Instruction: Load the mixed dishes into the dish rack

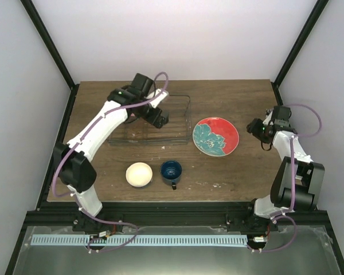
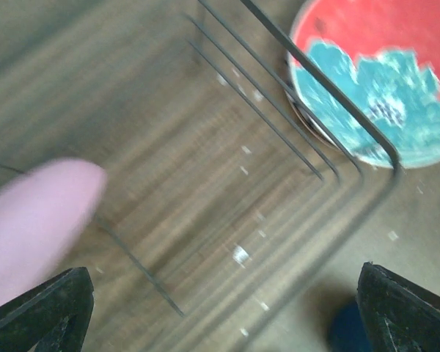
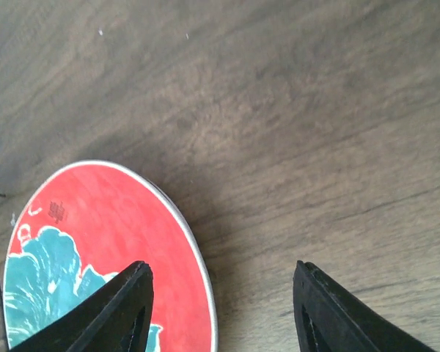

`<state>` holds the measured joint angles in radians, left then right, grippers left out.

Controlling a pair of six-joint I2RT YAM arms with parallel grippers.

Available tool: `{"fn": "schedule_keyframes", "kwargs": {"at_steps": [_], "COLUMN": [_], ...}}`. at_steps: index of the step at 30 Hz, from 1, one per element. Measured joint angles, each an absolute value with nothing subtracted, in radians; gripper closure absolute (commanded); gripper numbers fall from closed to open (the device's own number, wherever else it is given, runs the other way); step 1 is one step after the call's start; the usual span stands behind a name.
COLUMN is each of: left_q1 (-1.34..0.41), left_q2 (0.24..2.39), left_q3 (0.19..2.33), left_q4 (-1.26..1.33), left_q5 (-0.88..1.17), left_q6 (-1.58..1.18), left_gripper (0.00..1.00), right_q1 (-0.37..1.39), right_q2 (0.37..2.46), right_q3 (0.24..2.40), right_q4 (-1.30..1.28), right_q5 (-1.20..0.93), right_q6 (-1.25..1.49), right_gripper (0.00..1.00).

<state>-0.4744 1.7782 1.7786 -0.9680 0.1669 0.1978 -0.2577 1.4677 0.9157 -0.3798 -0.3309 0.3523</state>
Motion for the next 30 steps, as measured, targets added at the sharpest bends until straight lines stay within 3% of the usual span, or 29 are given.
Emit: {"fn": "schedule_keyframes", "kwargs": {"at_steps": [15, 30], "left_q1": [-0.648, -0.662], "left_q2": [1.597, 1.702], "left_q3": [1.444, 1.448], "left_q4": [-1.163, -1.166], "left_q5": [0.223, 0.3], "left_q6": [0.136, 0.162], "left_gripper": [0.0, 0.0], "right_q1": [-0.154, -0.128], "right_q2": [1.481, 1.417], "right_q3": [1.058, 1.05], "right_q4": [-0.469, -0.479], "right_q5": [-0.227, -0.203], "right_q6": [0.381, 0.425], "right_gripper": [0.46, 0.46]}}
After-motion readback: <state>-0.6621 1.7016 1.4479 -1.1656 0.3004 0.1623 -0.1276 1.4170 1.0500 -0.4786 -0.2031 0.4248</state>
